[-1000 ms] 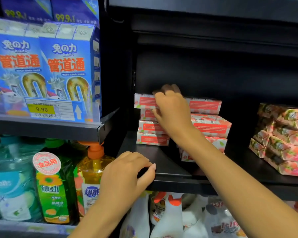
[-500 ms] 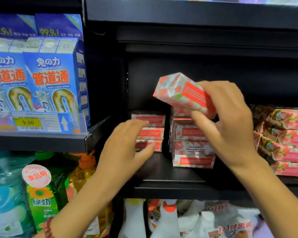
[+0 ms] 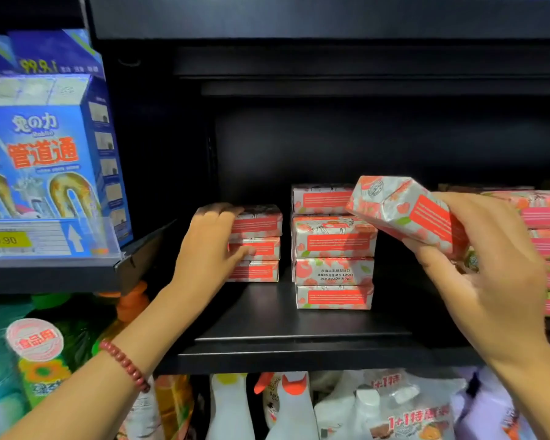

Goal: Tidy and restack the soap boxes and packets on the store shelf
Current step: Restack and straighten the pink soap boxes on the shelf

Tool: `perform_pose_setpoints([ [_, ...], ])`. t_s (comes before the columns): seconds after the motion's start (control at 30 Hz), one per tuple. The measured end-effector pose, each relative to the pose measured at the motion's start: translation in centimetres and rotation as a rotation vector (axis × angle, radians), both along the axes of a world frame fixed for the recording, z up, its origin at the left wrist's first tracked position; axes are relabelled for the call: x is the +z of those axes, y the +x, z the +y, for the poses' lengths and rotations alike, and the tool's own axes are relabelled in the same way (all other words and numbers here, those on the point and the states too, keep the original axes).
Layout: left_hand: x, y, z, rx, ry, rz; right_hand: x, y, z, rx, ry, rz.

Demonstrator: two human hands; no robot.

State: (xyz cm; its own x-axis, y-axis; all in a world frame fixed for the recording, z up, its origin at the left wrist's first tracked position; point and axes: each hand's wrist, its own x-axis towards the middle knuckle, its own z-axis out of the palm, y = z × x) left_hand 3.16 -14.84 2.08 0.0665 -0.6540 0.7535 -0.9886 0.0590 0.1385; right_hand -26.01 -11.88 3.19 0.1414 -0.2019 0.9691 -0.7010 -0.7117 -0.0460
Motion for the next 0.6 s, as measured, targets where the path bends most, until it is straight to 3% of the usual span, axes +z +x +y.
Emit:
perform_pose_setpoints([
  [0.27, 0.1, -0.5, 1.9, -0.06, -0.11, -0.058, 0.4, -0.3, -0.7, -0.002, -0.002, 0.023],
  [0.6, -1.7, -2.6, 8.8, -0.247, -0.314, 0.211, 3.0, 2.4, -2.5, -0.032, 0.074, 0.316],
])
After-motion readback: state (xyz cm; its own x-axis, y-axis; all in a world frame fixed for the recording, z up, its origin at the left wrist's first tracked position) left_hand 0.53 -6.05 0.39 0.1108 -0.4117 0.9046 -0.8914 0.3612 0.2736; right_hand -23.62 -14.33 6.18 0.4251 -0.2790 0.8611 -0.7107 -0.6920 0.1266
